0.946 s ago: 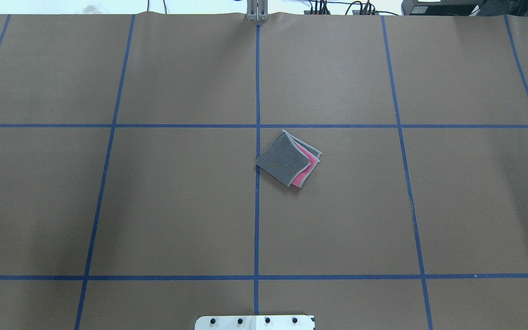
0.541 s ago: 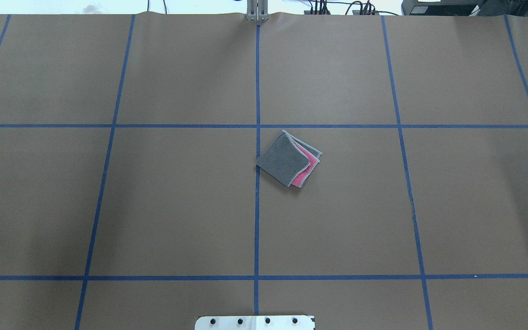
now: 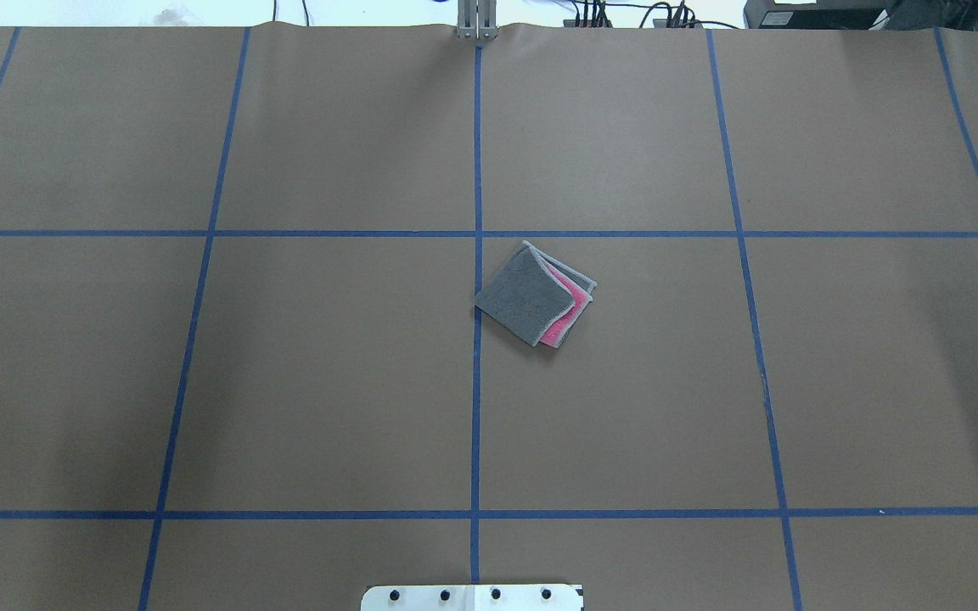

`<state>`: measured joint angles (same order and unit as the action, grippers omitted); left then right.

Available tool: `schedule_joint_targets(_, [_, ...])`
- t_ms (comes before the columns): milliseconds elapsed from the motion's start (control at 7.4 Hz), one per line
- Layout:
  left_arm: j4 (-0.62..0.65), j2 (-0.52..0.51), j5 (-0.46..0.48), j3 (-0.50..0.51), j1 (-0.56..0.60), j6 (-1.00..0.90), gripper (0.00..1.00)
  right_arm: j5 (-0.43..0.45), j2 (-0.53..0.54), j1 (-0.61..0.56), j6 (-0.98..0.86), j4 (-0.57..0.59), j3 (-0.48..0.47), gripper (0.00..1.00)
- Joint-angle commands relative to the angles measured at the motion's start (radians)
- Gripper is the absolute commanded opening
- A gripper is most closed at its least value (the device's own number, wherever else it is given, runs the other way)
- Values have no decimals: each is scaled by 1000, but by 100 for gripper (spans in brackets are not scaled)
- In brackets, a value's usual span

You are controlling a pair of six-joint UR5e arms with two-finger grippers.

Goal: Fold towel twice with both arms

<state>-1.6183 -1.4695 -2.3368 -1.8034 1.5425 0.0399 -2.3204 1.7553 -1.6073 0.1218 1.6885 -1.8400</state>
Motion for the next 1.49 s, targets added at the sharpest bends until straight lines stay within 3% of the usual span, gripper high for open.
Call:
schedule_joint_targets(0, [0, 0, 1, -1, -1, 0, 99, -5, 1, 23, 2, -1, 7, 100])
schedule_joint_targets(1352, [0, -5, -1, 1, -1, 0, 99, -27, -2, 23, 2, -1, 13, 100])
